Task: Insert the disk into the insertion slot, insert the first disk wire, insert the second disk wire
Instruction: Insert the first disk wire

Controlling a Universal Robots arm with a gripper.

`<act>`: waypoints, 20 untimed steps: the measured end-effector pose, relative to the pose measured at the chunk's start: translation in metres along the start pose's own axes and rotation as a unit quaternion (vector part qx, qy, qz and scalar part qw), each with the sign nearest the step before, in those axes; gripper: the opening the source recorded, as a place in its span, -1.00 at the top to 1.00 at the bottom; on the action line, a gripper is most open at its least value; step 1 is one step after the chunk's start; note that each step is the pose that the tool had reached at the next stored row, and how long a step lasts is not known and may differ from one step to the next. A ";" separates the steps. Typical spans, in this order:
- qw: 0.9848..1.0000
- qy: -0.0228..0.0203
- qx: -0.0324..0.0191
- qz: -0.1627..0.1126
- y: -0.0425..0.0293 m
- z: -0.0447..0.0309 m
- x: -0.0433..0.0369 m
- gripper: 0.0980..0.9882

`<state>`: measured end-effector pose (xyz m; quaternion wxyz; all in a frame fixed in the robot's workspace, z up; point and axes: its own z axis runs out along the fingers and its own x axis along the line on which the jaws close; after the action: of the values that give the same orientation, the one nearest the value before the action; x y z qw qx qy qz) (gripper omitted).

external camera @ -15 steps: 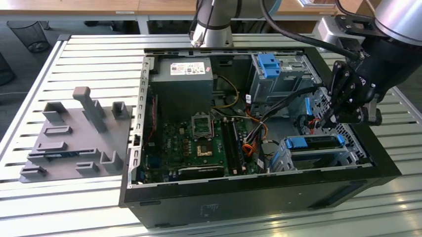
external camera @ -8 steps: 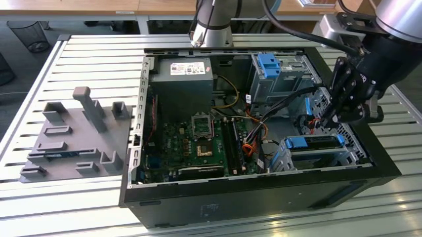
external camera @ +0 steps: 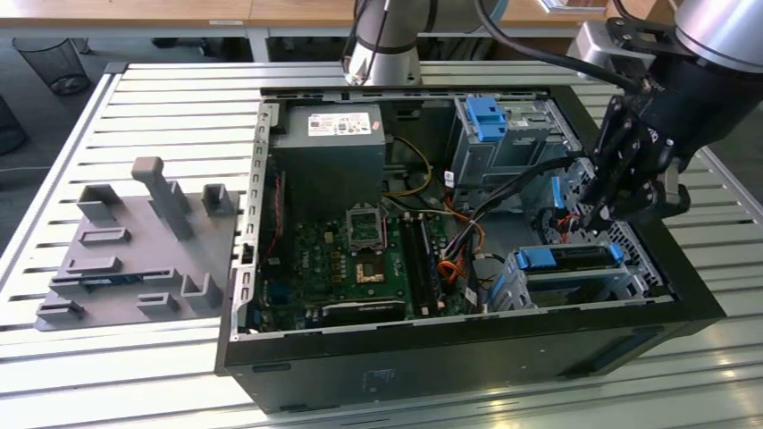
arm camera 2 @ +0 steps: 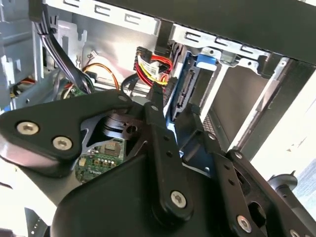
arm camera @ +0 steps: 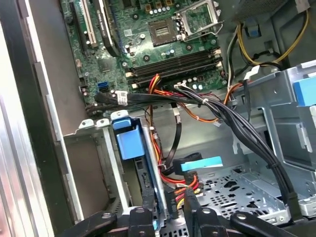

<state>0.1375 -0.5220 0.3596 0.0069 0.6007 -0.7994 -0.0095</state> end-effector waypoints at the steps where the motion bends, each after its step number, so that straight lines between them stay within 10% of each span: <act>1: 1.000 0.000 0.000 0.000 0.0000 0.0005 -0.0014 0.37; 12: 1.000 0.001 0.002 -0.027 -0.0030 0.0089 -0.0033 0.37; 20: 1.000 0.013 0.005 -0.028 -0.0035 0.0110 -0.0035 0.67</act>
<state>0.1416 -0.5195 0.3485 0.0145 0.6226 -0.7824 0.0020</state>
